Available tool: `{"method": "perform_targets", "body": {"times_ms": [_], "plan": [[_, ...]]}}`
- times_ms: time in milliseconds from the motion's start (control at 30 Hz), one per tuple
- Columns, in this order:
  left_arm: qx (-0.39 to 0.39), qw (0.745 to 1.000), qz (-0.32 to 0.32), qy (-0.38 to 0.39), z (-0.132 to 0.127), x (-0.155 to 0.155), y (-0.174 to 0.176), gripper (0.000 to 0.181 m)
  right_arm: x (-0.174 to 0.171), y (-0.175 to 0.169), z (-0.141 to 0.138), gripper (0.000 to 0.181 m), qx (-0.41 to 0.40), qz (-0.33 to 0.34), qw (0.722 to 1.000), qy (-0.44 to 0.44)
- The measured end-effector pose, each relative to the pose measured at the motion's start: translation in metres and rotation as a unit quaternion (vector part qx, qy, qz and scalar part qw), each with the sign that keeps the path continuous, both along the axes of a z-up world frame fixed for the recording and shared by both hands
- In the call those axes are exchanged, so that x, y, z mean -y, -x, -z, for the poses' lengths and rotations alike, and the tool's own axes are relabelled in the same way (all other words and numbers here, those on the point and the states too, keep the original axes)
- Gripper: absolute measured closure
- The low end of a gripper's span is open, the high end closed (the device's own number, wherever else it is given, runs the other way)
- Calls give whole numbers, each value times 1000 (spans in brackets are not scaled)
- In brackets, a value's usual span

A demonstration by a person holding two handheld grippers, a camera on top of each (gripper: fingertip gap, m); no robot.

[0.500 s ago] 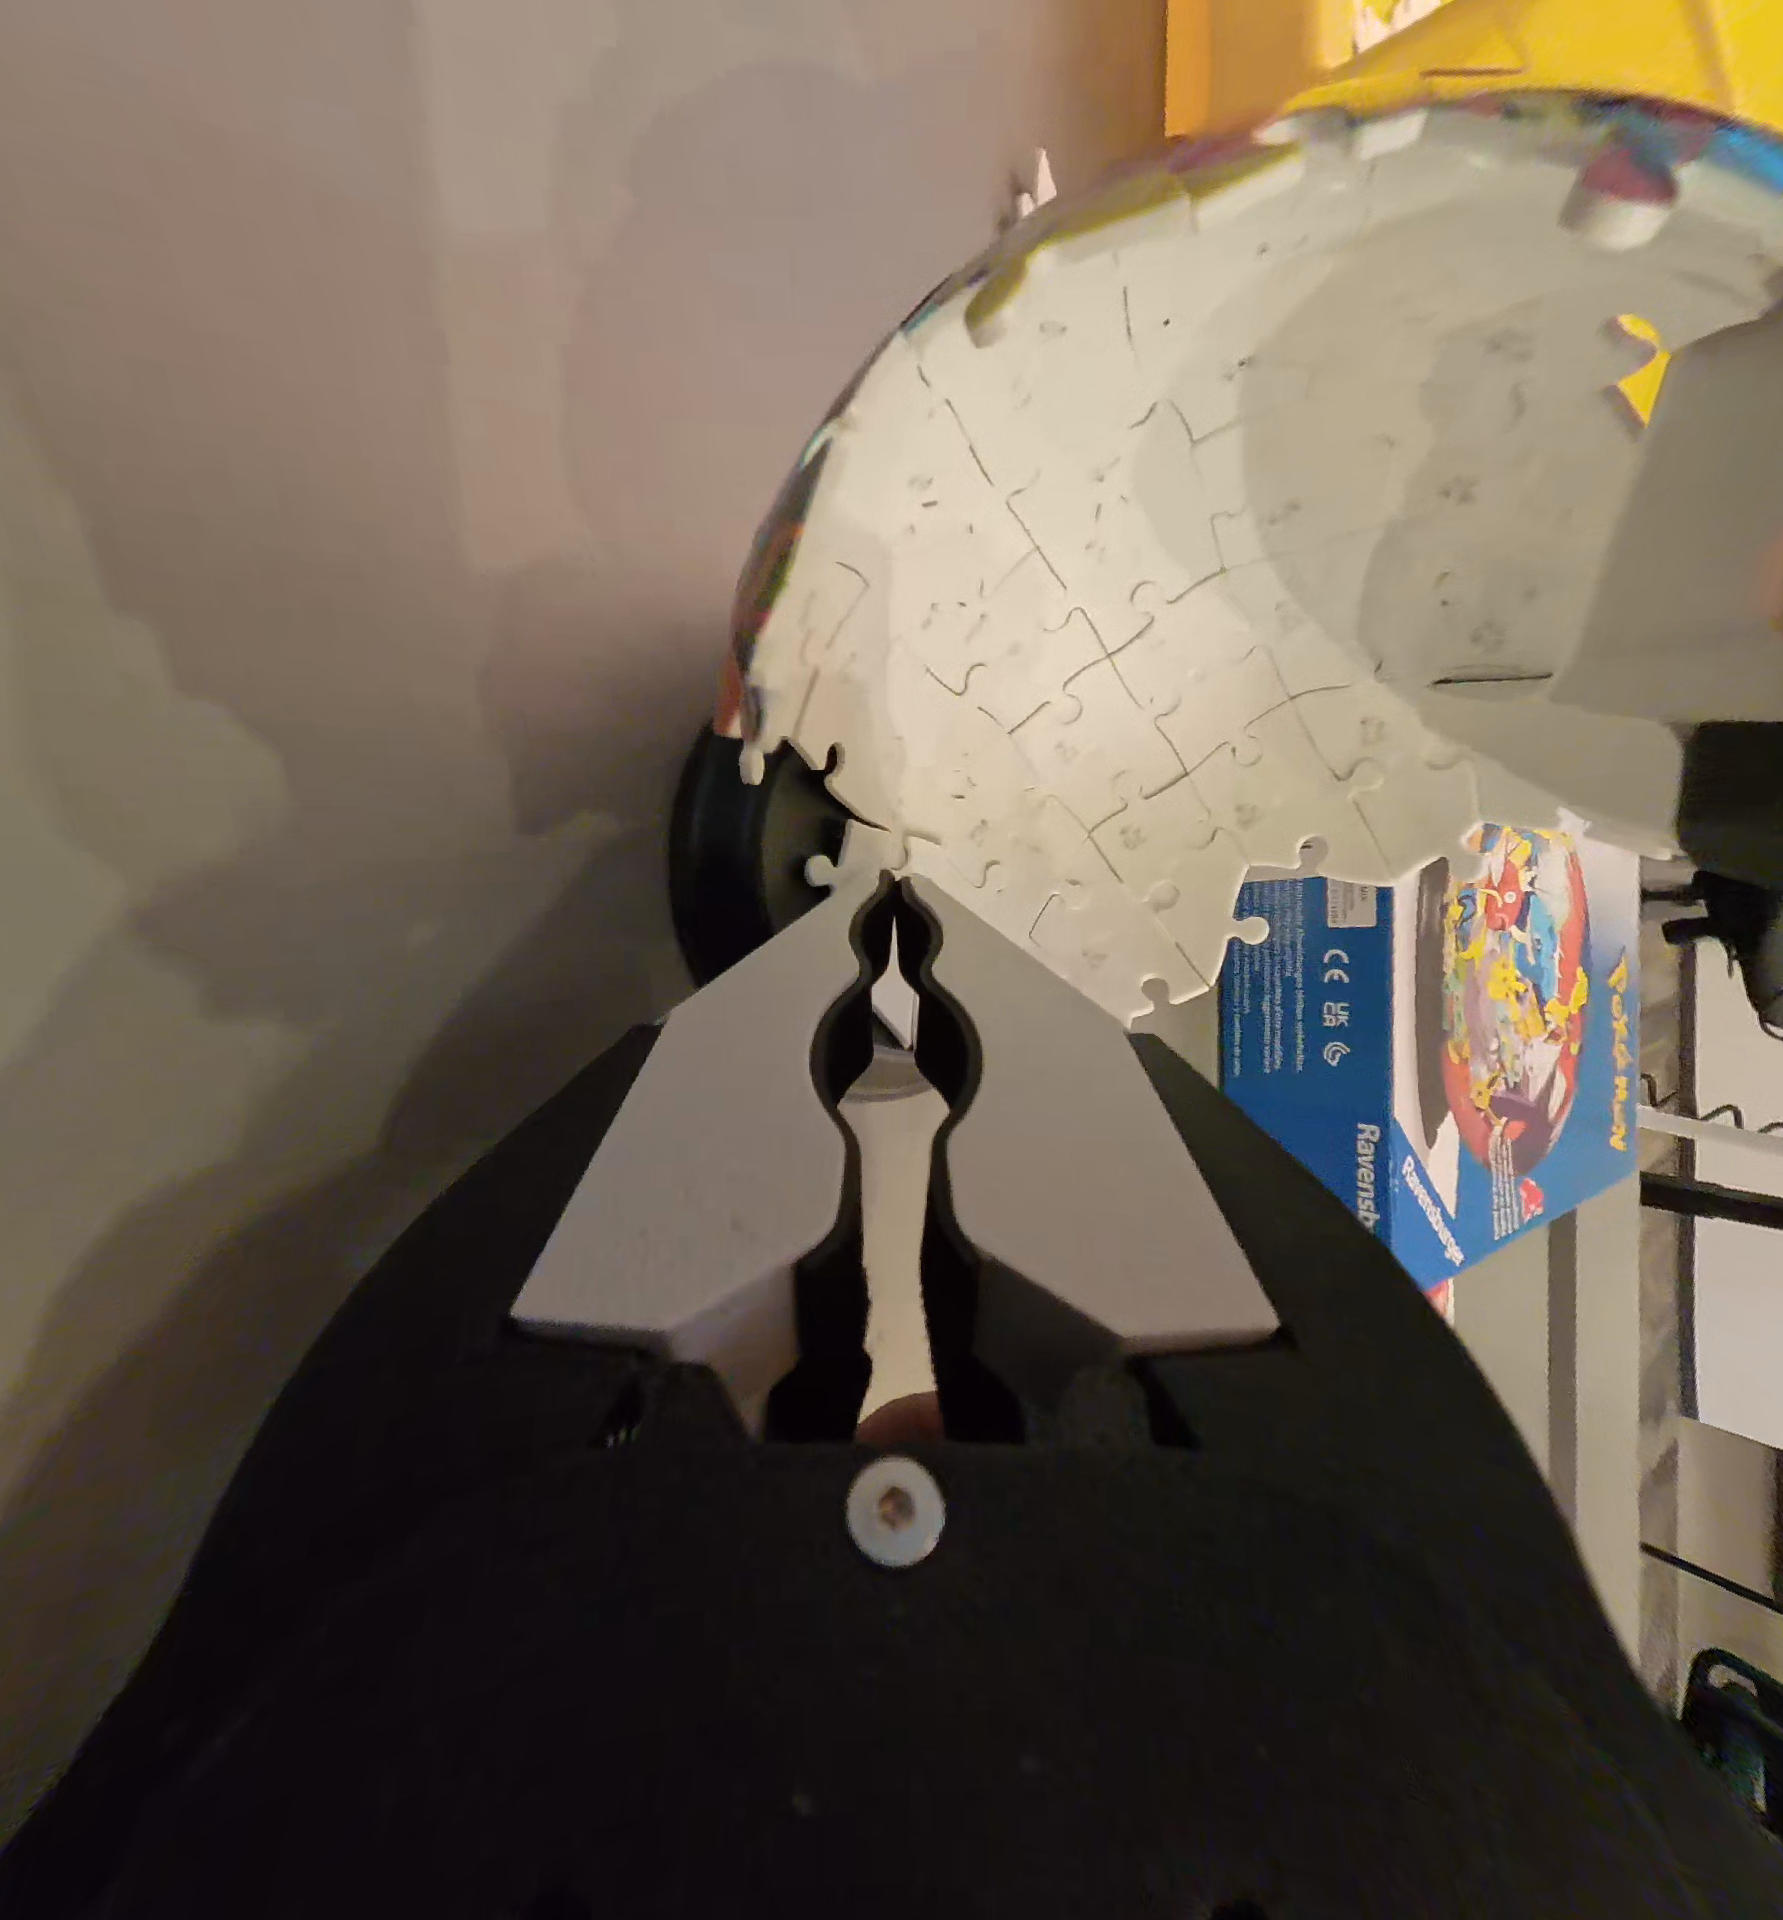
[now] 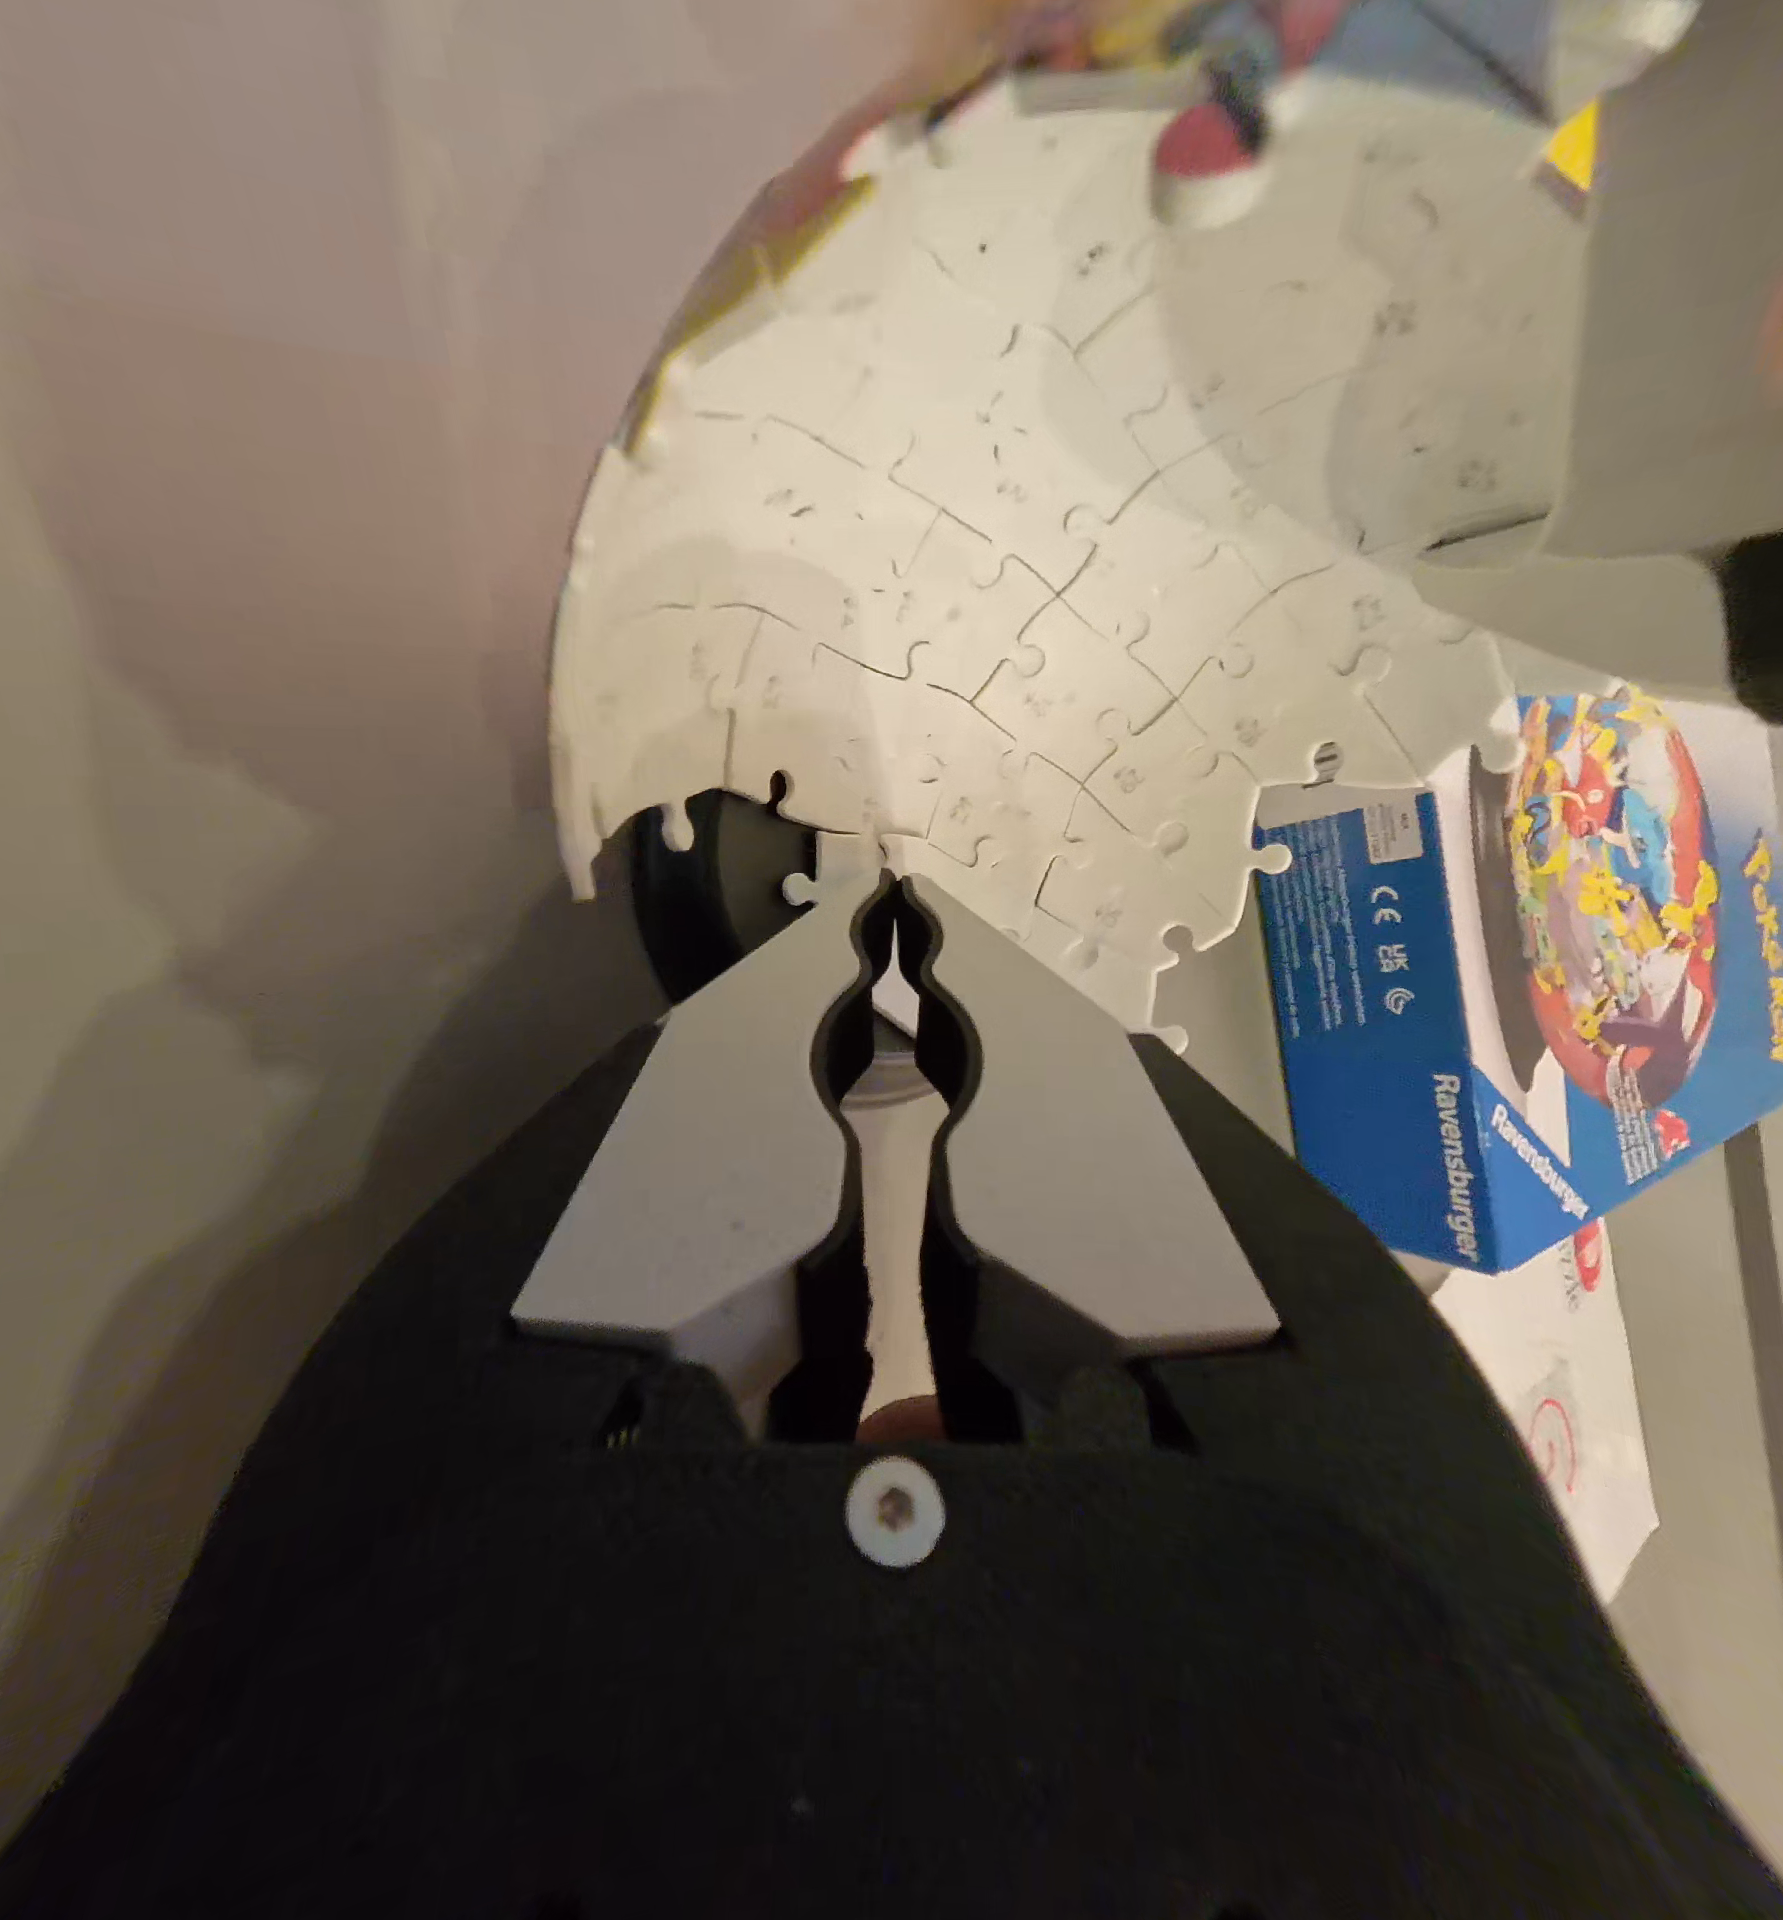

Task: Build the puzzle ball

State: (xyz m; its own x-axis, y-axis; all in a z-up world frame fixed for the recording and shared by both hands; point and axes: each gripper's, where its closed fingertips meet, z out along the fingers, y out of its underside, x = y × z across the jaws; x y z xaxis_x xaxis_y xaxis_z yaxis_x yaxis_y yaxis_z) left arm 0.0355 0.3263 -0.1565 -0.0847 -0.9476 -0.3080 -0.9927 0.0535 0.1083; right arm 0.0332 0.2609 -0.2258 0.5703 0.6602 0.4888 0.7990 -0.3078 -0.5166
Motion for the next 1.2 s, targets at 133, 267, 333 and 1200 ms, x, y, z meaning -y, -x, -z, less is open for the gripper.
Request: {"method": "perform_targets", "body": {"times_ms": [133, 267, 333, 1200], "plan": [[6, 1000, -6, -4, -1, 0, 1, 178, -3, -1, 0, 181, -7, 12, 1000, -14], [10, 1000, -10, -5, -1, 0, 1, 178, -6, -1, 0, 181, -21, 24, 999, -10], [14, 1000, -12, -4, -1, 0, 1, 178, -6, -1, 0, 181, -30, 25, 999, -13], [50, 998, -37, 5, 0, -7, 4, 178, -13, -4, 3, 181, -138, 59, 986, 67]]}}
